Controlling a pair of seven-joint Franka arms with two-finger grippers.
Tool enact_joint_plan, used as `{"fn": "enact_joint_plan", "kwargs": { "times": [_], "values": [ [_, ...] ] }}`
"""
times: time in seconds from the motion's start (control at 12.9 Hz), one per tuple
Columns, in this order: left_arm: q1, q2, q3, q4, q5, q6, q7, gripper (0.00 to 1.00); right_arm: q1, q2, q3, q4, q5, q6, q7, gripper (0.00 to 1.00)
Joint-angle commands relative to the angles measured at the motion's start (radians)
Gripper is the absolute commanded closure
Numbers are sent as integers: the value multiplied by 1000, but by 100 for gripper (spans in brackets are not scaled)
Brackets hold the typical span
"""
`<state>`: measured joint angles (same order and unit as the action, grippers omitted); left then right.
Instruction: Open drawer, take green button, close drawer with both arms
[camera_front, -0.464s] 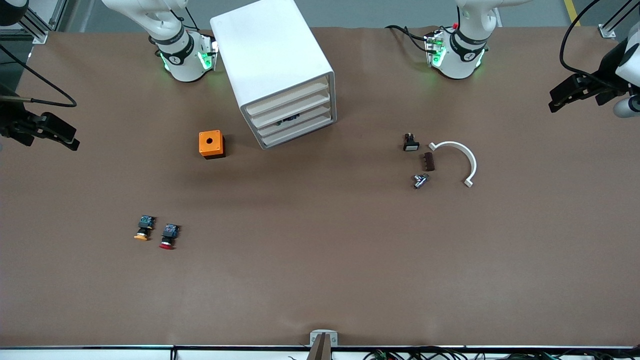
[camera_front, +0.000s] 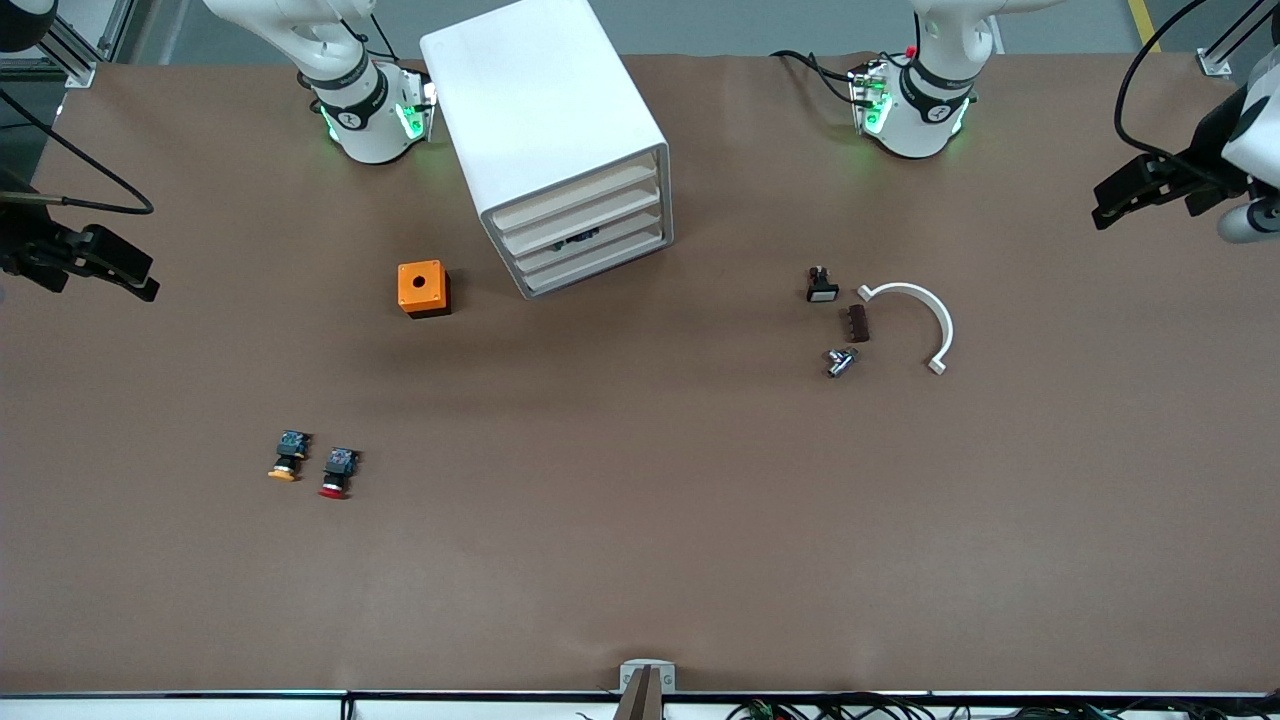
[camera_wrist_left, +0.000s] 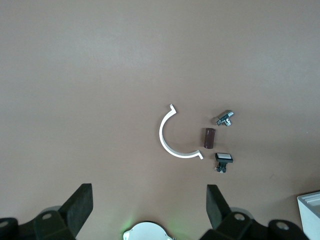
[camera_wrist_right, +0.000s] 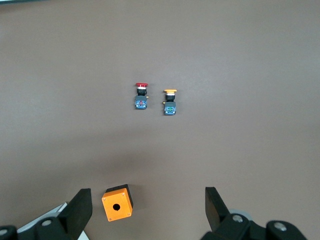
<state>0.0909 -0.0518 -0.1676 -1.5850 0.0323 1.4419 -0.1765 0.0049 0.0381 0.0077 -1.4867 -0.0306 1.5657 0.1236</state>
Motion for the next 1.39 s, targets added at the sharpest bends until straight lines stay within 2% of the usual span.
{"fn": "enact_joint_plan", "kwargs": {
  "times": [0.0, 0.39, 0.62, 1.08, 1.31],
  "values": [
    [-23, 122, -6, 53, -17, -6, -21, 0, -8, 5, 6, 6, 12, -1, -10, 0],
    [-131, 324, -6, 54, -61, 112, -331, 0, -6, 5, 8, -26, 12, 11, 2, 0],
    [-167, 487, -7, 140, -110, 130, -490, 0, -6, 6, 8, -26, 14, 11, 4, 0],
    [-292, 656, -7, 183, -215, 158, -930, 0, -9, 5, 8, -27, 14, 7, 4, 0],
    [-309, 682, -6, 185, -301, 160, -1228, 0, -9, 6, 8, -27, 14, 8, 4, 0]
  ]
}}
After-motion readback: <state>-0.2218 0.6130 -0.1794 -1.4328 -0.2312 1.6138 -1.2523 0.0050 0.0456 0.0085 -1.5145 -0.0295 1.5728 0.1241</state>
